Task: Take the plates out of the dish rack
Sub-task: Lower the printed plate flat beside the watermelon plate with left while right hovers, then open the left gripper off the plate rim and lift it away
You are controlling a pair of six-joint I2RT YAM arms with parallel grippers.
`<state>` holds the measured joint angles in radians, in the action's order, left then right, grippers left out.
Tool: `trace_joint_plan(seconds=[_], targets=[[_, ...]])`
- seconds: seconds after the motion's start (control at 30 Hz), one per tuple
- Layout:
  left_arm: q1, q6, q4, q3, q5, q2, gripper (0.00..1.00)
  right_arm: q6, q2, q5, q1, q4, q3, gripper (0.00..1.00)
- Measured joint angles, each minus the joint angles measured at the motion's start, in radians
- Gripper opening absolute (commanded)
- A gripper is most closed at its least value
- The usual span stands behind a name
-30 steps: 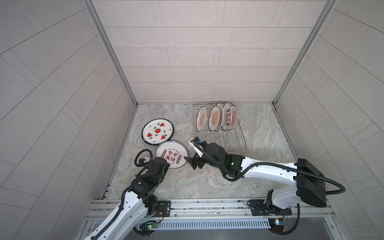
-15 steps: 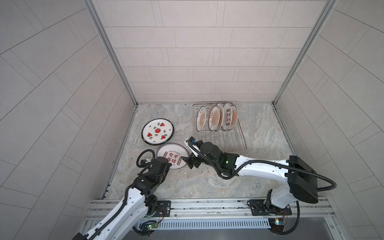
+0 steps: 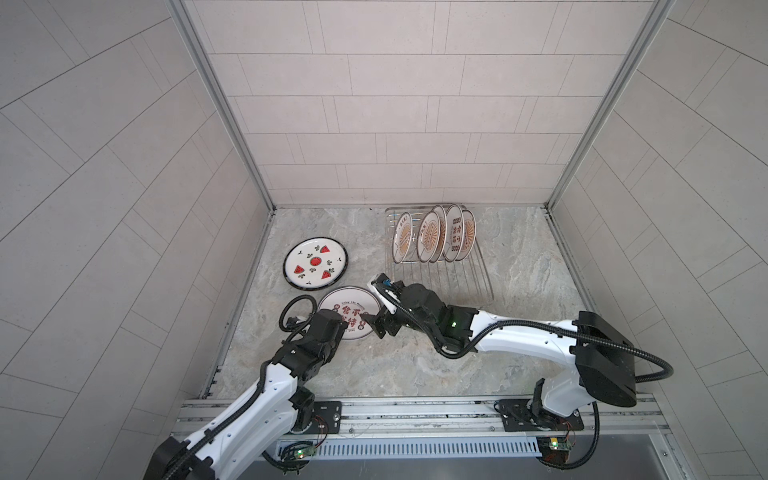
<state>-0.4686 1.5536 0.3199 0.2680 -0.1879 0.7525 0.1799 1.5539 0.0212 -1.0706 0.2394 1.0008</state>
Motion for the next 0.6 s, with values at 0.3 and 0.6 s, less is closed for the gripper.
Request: trace_joint_plan(seconds=[0.3, 0.6], targets=[[0.024, 0.013, -0.005, 0.000, -0.047, 0.018, 0.40, 0.001, 0.000, -0.001, 0.000, 0.003, 0.000, 0.92], [0.033, 0.000, -0.020, -0.001, -0.067, 0.066, 0.44, 0.002, 0.004, -0.002, 0.000, 0.011, 0.000, 0.92]])
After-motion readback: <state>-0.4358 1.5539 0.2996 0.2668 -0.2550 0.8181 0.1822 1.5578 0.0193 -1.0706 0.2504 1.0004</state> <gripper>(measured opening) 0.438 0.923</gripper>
